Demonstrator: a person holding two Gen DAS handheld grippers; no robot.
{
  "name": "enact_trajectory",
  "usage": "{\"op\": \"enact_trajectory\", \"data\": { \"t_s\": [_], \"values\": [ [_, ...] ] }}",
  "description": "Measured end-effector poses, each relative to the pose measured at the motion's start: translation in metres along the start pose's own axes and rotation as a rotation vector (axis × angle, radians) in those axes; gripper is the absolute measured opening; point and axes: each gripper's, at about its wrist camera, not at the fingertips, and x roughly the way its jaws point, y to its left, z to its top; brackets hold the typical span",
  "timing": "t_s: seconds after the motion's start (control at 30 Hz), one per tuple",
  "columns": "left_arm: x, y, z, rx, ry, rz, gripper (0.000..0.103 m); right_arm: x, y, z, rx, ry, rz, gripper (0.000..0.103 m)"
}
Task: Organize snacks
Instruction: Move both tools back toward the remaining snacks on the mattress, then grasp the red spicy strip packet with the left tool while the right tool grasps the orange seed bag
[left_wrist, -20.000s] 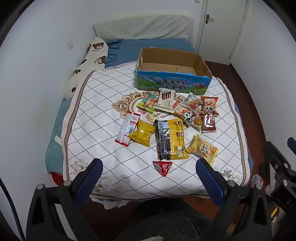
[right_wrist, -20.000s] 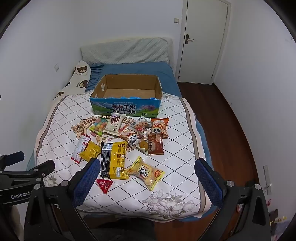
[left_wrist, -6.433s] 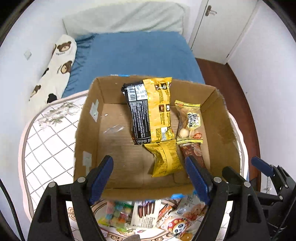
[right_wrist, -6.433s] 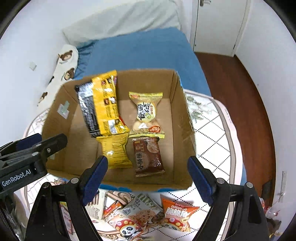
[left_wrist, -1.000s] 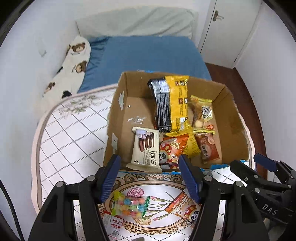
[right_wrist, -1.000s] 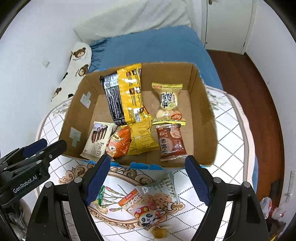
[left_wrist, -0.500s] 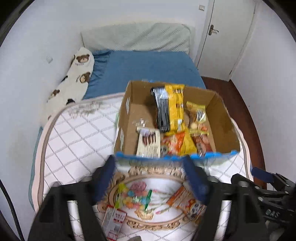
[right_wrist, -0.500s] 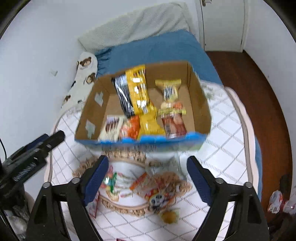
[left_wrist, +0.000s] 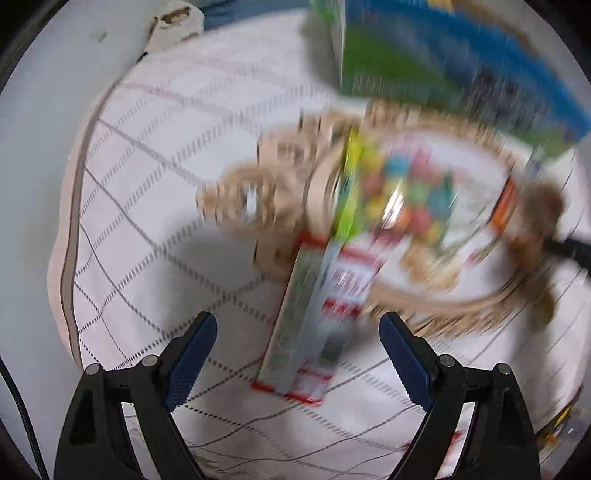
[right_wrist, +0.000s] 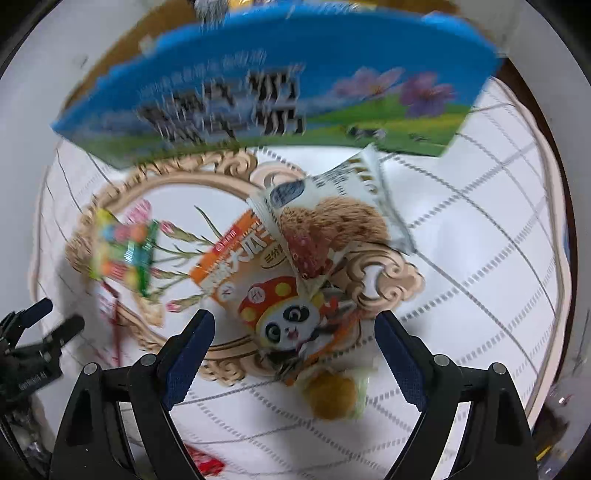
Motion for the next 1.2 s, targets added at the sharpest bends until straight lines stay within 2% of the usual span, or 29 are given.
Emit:
{"op": "enact_trajectory", "data": {
  "t_s": [0.07, 0.17, 0.33, 0.5, 0.67, 0.7, 0.73, 0.83, 0.9, 0.97, 1.17, 1.2],
  "values": [
    [0.018, -0.005, -0.007, 0.034, 0.044, 0.023, 0.09, 0.014, 0.002, 0.003, -0.018, 0.018, -0.008, 0.09],
    [0.036, -0.012, -0.012, 0.056, 0.091, 0.018, 0.09, 0.028, 0.007, 0.0, -0.013, 0.052, 0.015, 0.088],
    [0.047, -0.019, -0.013, 0.019, 0.131, -0.089, 0.09, 0.026, 0.032, -0.017, -0.041, 0.128, 0.126, 0.087],
    [0.045, -0.026, -0.008, 0.01, 0.106, -0.116, 0.09, 0.01, 0.034, -0.008, -0.039, 0.045, 0.03, 0.087],
    [0.046, -0.029, 0.009, -0.017, 0.092, -0.112, 0.09, 0.027, 0.038, 0.016, -0.073, 0.018, -0.025, 0.087],
    [0.045, -0.029, 0.01, -0.027, 0.092, -0.128, 0.09, 0.033, 0.039, 0.019, -0.078, 0.034, -0.031, 0.081],
    [0.045, -0.031, 0.013, -0.034, 0.097, -0.151, 0.09, 0.04, 0.038, 0.019, -0.069, 0.056, -0.02, 0.068],
    [0.039, -0.034, 0.013, -0.053, 0.125, -0.281, 0.09, 0.044, 0.042, 0.014, -0.068, 0.083, -0.003, 0.068],
    [0.035, -0.038, 0.008, -0.055, 0.132, -0.312, 0.09, 0.043, 0.046, 0.005, -0.073, 0.13, 0.038, 0.068],
    [0.036, -0.037, 0.005, -0.045, 0.131, -0.284, 0.09, 0.041, 0.052, -0.003, -0.083, 0.152, 0.064, 0.068],
    [0.046, -0.039, -0.001, -0.01, 0.14, -0.214, 0.09, 0.048, 0.059, 0.005, -0.056, 0.112, 0.032, 0.069],
    [0.046, -0.045, -0.004, -0.002, 0.124, -0.195, 0.085, 0.049, 0.061, 0.004, -0.065, 0.106, 0.021, 0.068]
  ]
}}
